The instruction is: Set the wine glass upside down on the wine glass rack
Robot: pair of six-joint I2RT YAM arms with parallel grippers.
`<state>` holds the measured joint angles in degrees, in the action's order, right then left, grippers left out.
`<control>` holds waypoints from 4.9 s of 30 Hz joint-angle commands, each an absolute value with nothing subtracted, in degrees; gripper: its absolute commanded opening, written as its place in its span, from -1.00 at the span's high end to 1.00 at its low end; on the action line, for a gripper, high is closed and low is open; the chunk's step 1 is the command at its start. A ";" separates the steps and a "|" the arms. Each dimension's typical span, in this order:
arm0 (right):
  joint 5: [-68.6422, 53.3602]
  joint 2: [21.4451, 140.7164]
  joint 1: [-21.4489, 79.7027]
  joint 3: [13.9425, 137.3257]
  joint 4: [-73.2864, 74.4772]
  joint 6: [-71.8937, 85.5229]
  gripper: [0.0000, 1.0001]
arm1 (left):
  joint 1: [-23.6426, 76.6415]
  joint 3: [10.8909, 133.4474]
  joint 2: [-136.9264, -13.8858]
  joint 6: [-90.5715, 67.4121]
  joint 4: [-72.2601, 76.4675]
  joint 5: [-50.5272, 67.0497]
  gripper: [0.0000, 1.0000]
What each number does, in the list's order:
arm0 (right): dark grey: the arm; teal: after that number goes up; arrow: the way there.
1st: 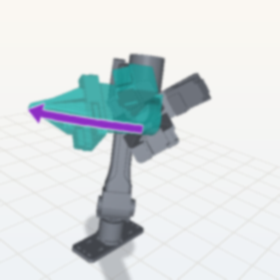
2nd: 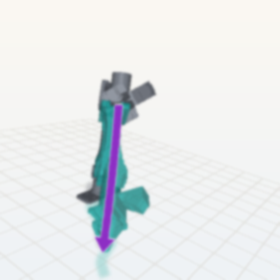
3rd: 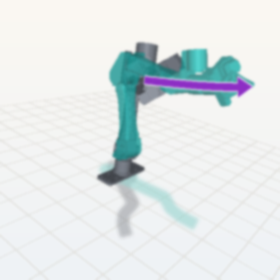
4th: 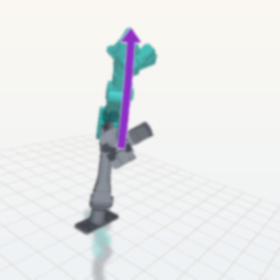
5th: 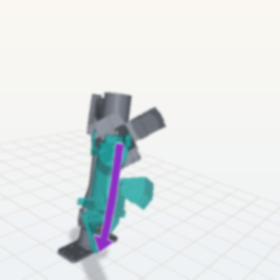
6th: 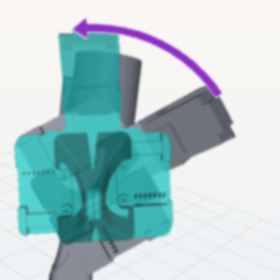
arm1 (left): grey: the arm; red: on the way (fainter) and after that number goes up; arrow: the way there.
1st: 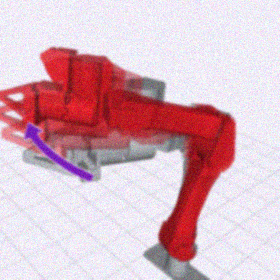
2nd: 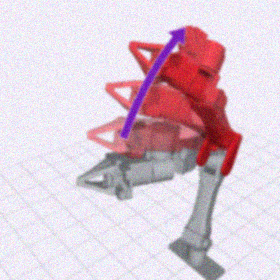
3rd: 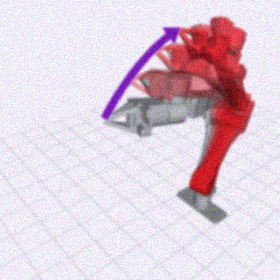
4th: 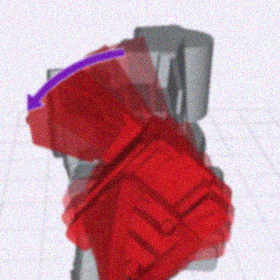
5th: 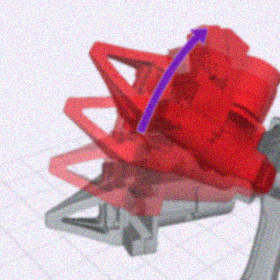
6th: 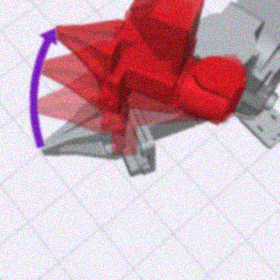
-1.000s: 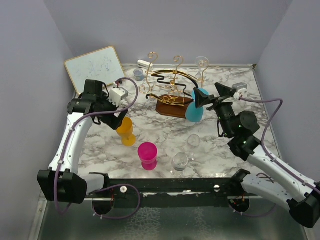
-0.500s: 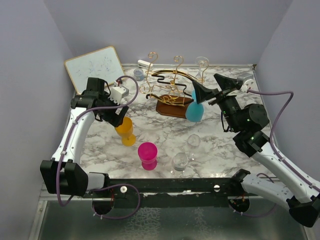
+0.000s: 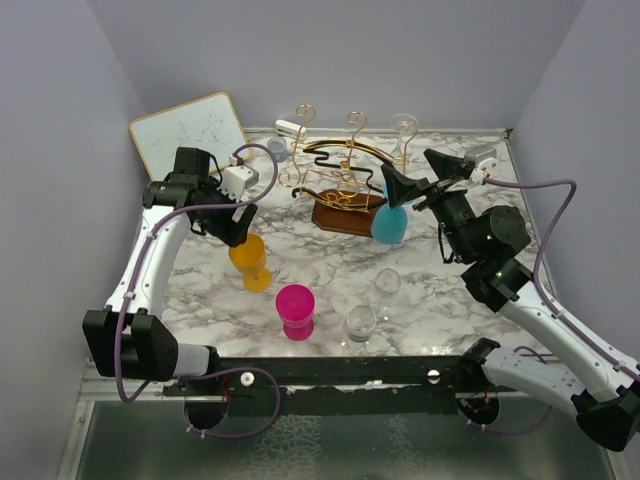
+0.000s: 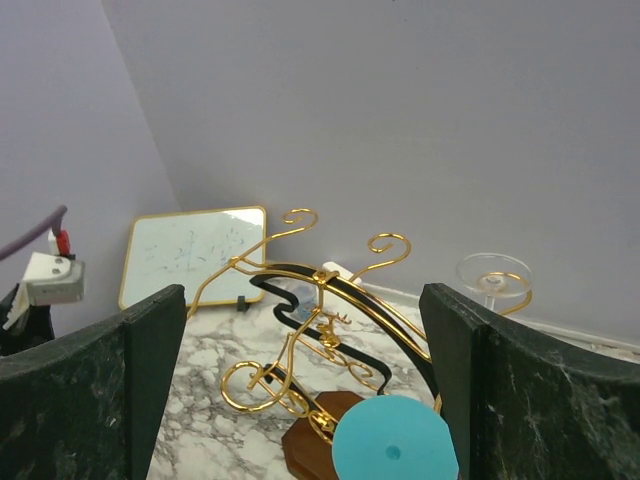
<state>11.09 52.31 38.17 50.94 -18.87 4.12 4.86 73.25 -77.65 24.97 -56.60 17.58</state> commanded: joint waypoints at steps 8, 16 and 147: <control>12.46 50.87 38.23 50.23 -19.17 2.37 -0.99 | 4.35 74.36 -78.40 24.83 -57.68 20.26 -0.59; 12.00 50.59 38.23 50.96 -18.46 2.64 -0.99 | 4.48 71.29 -78.98 24.34 -55.26 19.58 -0.29; -13.78 95.87 47.27 89.84 -40.56 32.68 0.98 | 9.65 26.52 -54.67 90.17 89.14 40.73 -0.14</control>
<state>-21.32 105.62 46.96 91.29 -49.43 50.13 9.47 24.73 -55.20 87.09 87.68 40.95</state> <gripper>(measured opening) 0.150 0.513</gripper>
